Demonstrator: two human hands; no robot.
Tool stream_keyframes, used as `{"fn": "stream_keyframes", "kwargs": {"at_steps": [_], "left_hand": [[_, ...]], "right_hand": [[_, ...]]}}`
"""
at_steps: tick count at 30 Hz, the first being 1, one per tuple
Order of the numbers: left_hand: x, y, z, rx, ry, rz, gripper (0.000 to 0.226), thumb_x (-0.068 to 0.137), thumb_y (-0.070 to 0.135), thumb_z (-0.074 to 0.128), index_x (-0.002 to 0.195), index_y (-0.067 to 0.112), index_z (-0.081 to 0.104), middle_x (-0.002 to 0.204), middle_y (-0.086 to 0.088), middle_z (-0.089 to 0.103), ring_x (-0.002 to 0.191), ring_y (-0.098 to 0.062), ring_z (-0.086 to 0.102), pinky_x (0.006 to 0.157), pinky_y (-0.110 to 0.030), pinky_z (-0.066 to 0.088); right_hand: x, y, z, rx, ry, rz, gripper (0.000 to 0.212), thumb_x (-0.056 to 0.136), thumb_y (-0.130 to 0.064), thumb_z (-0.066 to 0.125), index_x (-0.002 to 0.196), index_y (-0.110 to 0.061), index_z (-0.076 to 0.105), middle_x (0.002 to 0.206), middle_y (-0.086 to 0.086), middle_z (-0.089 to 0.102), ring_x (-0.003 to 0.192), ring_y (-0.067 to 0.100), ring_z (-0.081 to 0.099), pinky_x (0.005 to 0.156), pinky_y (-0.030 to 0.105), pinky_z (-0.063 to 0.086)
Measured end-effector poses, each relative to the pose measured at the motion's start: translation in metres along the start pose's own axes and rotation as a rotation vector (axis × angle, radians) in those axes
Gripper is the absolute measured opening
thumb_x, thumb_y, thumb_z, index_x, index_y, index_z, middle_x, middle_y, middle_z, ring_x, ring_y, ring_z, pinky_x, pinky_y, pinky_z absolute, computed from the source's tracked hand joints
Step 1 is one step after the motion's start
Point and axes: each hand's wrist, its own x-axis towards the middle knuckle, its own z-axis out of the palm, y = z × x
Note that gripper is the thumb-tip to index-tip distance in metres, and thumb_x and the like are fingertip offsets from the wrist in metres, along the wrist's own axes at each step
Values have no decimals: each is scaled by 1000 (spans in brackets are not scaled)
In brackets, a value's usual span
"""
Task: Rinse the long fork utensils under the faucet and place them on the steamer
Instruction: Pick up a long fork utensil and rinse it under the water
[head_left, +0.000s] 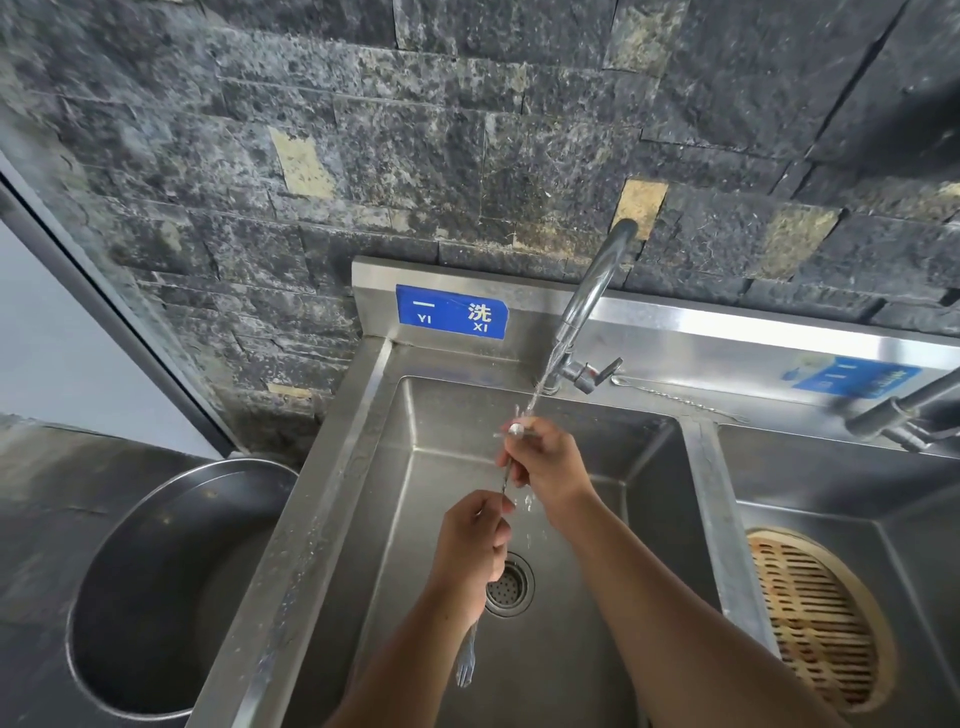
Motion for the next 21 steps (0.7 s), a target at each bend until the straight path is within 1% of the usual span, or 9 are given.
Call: {"fn": "stream_keyframes", "kwargs": {"at_steps": [3, 7, 9, 11, 13, 15, 18, 21], "left_hand": [[-2, 3, -4, -20, -25, 5, 28, 101, 8, 37, 83, 9, 58, 52, 3, 30, 39, -8, 18, 42, -15, 12], [-3, 9, -1, -66, -61, 11, 26, 102, 9, 38, 86, 8, 59, 52, 5, 30, 39, -7, 18, 39, -14, 13], [-2, 13, 2, -69, -66, 5, 26, 102, 8, 38, 87, 8, 59, 51, 5, 31, 38, -7, 18, 39, -14, 12], [-1, 18, 4, -60, -67, -1, 26, 102, 7, 38, 87, 8, 60, 50, 5, 33, 38, -7, 19, 39, -14, 13], [0, 22, 5, -50, -61, -4, 27, 101, 6, 37, 87, 8, 60, 49, 5, 34, 37, -7, 20, 39, -14, 13], [1, 25, 4, -61, -59, -2, 26, 100, 5, 37, 87, 8, 60, 49, 5, 35, 37, -8, 20, 40, -14, 13], [5, 30, 5, -71, -60, -4, 26, 100, 6, 38, 90, 6, 62, 52, 1, 39, 37, -8, 20, 40, -15, 13], [10, 34, 6, -82, -69, -2, 27, 101, 7, 38, 97, -3, 64, 55, 0, 44, 36, -7, 22, 39, -16, 14]], "right_hand": [[4, -4, 1, -51, 1, -7, 17, 97, 0, 51, 85, 4, 62, 59, 3, 67, 41, 12, 50, 42, 23, 41], [7, -15, 0, -65, 44, -10, 29, 100, -6, 47, 76, -2, 63, 56, 4, 67, 37, 12, 49, 39, 23, 39], [7, -19, -1, -67, 82, -2, 34, 103, -12, 44, 76, -2, 63, 58, 8, 68, 38, 15, 49, 39, 24, 39], [9, -22, -2, -52, 130, 28, 36, 104, -16, 41, 79, 0, 63, 63, 12, 71, 39, 17, 50, 42, 26, 42], [11, -25, -3, -24, 152, 70, 36, 104, -18, 41, 85, 1, 64, 69, 13, 74, 40, 17, 53, 45, 29, 47], [11, -28, -3, 22, 121, 83, 31, 103, -16, 42, 87, -1, 64, 70, 11, 74, 43, 16, 55, 49, 30, 49], [6, -26, -4, 20, 69, 66, 25, 97, -8, 49, 79, -4, 66, 65, 7, 69, 48, 16, 55, 50, 28, 51], [2, -17, -5, -24, 52, 84, 21, 91, -5, 56, 74, -3, 67, 58, 6, 60, 51, 20, 58, 54, 30, 53]]}}
